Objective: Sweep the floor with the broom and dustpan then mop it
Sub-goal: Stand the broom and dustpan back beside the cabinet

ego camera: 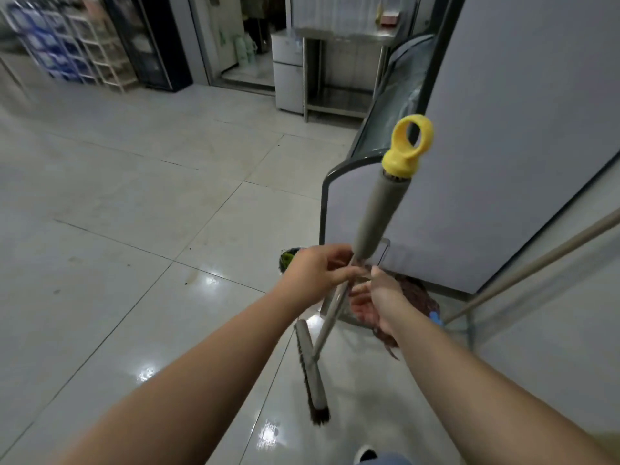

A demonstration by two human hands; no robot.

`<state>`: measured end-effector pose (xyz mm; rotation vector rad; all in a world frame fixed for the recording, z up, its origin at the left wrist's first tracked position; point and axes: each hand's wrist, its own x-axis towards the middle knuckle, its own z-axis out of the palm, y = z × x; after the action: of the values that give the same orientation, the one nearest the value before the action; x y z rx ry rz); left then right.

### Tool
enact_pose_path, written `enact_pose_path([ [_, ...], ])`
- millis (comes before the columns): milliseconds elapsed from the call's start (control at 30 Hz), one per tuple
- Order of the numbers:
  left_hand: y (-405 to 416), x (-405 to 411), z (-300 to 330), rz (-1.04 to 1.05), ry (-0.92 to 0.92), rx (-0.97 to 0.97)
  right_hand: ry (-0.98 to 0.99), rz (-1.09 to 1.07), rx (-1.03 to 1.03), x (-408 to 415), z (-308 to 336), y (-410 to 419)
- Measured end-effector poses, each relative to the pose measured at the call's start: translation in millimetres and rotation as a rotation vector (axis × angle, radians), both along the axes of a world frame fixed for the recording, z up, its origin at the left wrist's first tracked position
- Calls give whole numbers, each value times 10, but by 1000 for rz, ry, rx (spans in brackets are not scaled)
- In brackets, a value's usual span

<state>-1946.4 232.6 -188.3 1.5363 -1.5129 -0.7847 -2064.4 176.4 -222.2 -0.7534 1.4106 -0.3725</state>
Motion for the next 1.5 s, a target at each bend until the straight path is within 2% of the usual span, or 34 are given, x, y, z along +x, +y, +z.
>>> enact_pose_path([
  [67, -51, 190, 73, 60, -41, -3, 96, 154, -164, 92, 120, -54],
  [167, -197, 347, 156, 84, -117, -9, 185, 584, -496, 97, 214, -115],
  [233, -324, 383, 203, 69, -146, -4, 218, 731, -560, 119, 221, -140],
  [433, -810, 360, 137, 42, -78, 40, 313, 548, -679, 261, 113, -567],
  [500, -996, 387, 67, 66, 79, 90, 335, 514, -727, 307, 2, -736],
  [600, -1267, 477, -159, 230, 502, 197, 382, 410, -801, 347, -170, -1075],
  [700, -1372, 496, -565, 434, 675, 388, 442, 399, -832, 371, -232, -1517],
  [800, -1448, 475, -958, 536, 809, 605, 452, 349, -789, 420, -263, -1900],
  [933, -1759, 602, -1141, 575, 837, 677, 498, 316, -726, 570, -384, -2311],
  [1067, -2114, 1020, -1266, 556, 715, 699, 595, 330, -603, 838, -616, -2654],
  [1133, -2291, 1282, -1366, 512, 632, 715, 626, 259, -553, 993, -766, -2763],
  [1267, -2760, 1799, -1572, 359, 451, 789, 695, 141, -468, 1360, -1058, -2983],
  [1400, -3271, 2124, -1700, 210, 277, 760, 716, 26, -440, 1537, -1258, -3325],
  [1500, -3559, 2253, -1822, 89, 74, 747, 700, -24, -426, 1514, -1393, -3546],
])
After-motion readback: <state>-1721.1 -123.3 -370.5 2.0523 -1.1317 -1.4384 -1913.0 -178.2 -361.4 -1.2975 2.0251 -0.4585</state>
